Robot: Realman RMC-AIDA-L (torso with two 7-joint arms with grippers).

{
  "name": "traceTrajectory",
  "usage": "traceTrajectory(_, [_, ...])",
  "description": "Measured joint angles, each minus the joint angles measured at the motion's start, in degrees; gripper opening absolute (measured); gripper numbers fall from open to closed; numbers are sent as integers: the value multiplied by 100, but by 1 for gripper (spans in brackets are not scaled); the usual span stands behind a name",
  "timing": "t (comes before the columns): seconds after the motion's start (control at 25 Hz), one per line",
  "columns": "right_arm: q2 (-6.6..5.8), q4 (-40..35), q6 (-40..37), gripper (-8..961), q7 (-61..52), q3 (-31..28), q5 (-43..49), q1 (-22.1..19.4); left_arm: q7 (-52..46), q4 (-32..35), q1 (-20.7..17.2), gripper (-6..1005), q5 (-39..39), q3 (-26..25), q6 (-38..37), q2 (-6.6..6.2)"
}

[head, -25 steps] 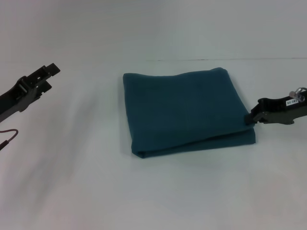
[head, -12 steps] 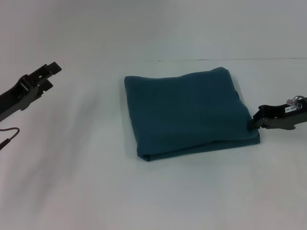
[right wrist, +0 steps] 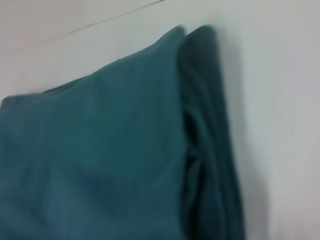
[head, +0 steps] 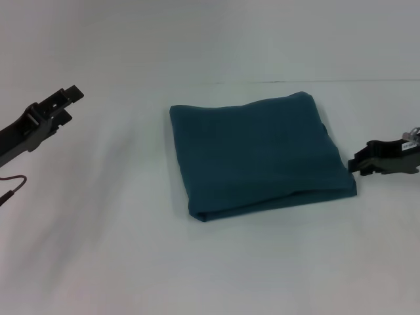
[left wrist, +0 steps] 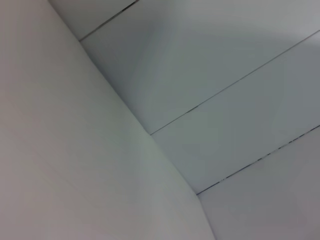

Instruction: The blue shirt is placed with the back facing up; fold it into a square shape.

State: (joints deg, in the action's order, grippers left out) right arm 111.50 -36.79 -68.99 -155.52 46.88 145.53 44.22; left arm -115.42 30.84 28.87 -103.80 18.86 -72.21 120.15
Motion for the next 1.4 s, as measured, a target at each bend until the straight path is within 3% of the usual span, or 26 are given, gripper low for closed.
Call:
traceTrajectory(0.2, [-205, -361, 56, 243, -210, -150, 290, -123, -336, 53, -4, 796, -118, 285, -299, -38])
traceTrajectory(0.24, [-299, -525, -146, 263, -100, -362, 154, -182, -474, 91, -22, 796, -139, 380, -374, -45])
traceTrajectory(0.36, [-404, -644, -423, 269, 99, -675, -68, -238, -1244, 326, -90, 797, -372, 782, -748, -60])
traceTrajectory(0.48, [-598, -624, -838, 275, 417, -1142, -485, -300, -2150, 516, -104, 797, -999, 1057, -982, -55])
traceTrajectory(0.64, [-760, -582, -1175, 387, 677, -1478, -1054, -480, -2808, 539, -80, 796, -1352, 1368, -1020, -7])
traceTrajectory(0.72, [-792, -580, -1270, 443, 725, -1505, -1274, -564, -2962, 525, -47, 795, -1358, 1606, -959, 39])
traceTrajectory(0.92, [-831, -578, -1370, 703, 734, -1530, -1445, -638, -3323, 380, 119, 797, -1401, 2213, -515, 139])
traceTrajectory(1.4, [-833, -570, -1371, 739, 747, -1557, -1463, -642, -3415, -213, 507, 797, -1442, 2658, 213, 228])
